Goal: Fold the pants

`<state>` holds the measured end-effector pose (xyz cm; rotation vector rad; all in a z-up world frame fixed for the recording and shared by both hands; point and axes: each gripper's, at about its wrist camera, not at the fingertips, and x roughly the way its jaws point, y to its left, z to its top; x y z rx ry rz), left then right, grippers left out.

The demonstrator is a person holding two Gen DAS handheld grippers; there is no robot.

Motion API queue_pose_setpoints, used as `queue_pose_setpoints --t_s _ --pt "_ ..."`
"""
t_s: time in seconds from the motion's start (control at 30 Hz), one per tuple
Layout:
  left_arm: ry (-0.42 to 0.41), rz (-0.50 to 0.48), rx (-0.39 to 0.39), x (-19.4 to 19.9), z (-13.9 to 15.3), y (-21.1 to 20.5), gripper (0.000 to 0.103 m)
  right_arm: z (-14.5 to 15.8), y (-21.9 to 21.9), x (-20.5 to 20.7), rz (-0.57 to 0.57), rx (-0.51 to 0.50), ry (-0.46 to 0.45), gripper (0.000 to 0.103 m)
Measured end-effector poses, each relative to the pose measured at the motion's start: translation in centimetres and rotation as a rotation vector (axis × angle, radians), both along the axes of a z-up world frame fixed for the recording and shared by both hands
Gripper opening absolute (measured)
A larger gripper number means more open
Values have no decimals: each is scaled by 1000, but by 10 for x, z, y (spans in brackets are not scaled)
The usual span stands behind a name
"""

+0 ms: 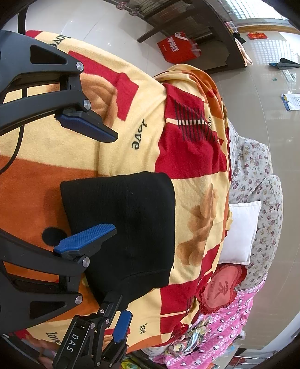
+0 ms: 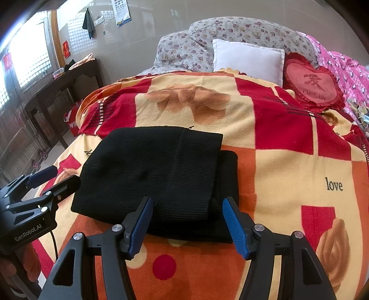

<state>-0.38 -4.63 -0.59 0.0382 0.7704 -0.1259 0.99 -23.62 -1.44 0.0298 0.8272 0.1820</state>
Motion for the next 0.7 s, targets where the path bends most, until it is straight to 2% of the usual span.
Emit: queue_pose_setpoints --t_s 0.7 --pt "7 1 1 0 -2 -1 73 -2 2 4 20 -2 14 62"
